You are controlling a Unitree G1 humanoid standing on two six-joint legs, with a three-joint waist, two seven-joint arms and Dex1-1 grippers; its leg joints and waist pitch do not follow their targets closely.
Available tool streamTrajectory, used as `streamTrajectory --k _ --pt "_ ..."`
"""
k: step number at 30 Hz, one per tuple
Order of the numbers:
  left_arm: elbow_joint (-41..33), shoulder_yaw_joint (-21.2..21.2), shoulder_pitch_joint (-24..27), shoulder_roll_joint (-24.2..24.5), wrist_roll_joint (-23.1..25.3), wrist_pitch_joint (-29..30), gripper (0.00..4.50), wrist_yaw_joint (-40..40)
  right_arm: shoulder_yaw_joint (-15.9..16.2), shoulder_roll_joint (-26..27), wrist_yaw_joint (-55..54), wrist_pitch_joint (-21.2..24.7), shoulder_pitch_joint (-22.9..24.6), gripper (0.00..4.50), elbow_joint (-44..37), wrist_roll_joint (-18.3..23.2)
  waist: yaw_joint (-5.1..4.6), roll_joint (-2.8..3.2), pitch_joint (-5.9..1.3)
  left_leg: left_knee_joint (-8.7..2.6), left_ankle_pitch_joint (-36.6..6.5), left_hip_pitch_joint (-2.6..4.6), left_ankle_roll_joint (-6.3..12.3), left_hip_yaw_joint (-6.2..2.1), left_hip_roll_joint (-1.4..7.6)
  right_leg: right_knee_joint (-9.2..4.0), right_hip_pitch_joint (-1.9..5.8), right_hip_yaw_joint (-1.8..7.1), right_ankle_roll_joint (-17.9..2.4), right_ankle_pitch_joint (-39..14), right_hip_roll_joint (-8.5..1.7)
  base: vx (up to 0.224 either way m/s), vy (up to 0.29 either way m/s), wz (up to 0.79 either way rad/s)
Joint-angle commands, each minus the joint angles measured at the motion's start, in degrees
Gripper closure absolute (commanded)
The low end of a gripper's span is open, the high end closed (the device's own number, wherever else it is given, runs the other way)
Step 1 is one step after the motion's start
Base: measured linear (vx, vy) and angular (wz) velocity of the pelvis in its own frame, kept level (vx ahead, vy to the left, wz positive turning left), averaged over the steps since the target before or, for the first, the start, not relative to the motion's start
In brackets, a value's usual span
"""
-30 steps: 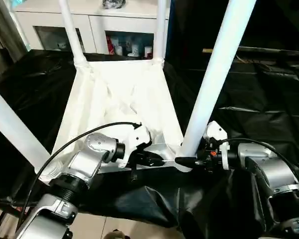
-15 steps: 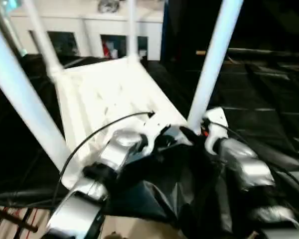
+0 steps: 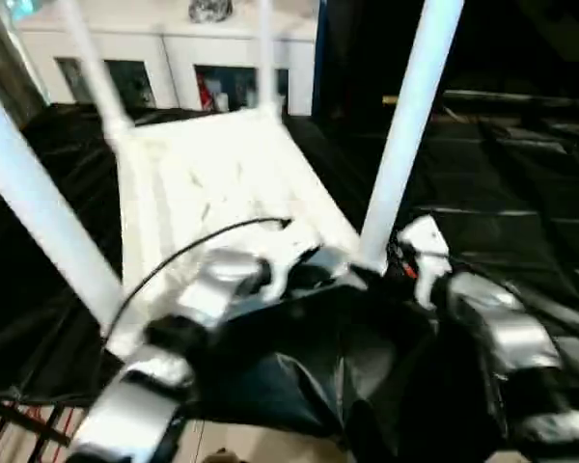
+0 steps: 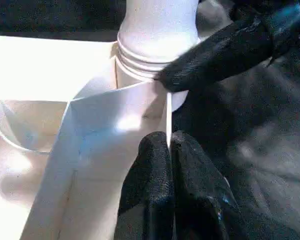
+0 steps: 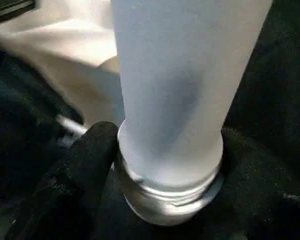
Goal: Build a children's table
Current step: Rotate leg to tighten
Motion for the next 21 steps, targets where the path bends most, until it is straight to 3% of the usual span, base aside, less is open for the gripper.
streamTrajectory --k 1,6,13,15,16,21 --pt "-5.4 -2.3 0.0 -1.7 -4.4 -2.2 4.50 -6.4 5.7 0.0 7.2 -0.7 0.4 1.05 -2.4 1.1 0.15 -0.95 -3.41 -4.33 -14.3 0.41 3.76 -0.97 3.27 -4.18 3.02 2.84 -10.6 -19.9 -4.33 0.000 0.000 0.00" --pt "-11.2 -3.9 2.7 2.7 -5.9 0.4 4.50 -13.6 5.7 -3.6 13.0 0.6 0.9 1.05 -4.5 2.8 1.22 -0.63 -3.63 -4.21 -12.5 0.49 4.15 -0.83 3.67 -3.37 2.84 3.00 -12.2 -15.2 -4.18 0.000 0.000 0.00" --pt "-14.2 -4.0 4.6 4.5 -6.0 1.4 4.50 -16.0 6.5 -4.9 16.0 0.5 1.5 1.21 -4.9 2.4 1.36 -0.74 -3.57 -4.23 -12.7 0.49 3.49 -0.85 3.50 -3.53 2.85 2.99 -11.9 -16.7 -4.29 0.000 0.000 0.00" --pt "-15.0 -4.0 5.0 5.0 -6.1 1.8 4.50 -16.3 7.0 -5.3 16.9 0.8 1.8 1.31 -5.4 2.6 1.31 -0.76 -3.56 -4.19 -12.3 0.37 3.64 -0.83 3.50 -3.47 2.89 3.03 -11.7 -16.3 -4.24 0.000 0.000 0.00" --pt "-15.8 -4.1 5.3 5.4 -6.5 2.4 4.50 -16.4 7.1 -5.3 17.3 1.3 2.0 1.58 -5.9 3.3 1.28 -0.74 -3.55 -4.20 -12.3 0.38 3.70 -0.81 3.44 -3.54 2.82 3.00 -11.7 -16.5 -4.20 0.000 0.000 0.00" --pt "-15.5 -3.6 5.2 4.9 -5.6 2.5 4.50 -14.7 7.1 -4.6 16.9 2.3 2.5 1.76 -6.7 3.8 1.24 -0.81 -3.60 -4.17 -11.9 0.41 3.63 -0.82 3.44 -3.46 2.83 3.01 -11.7 -16.2 -4.08 0.000 0.000 0.00"
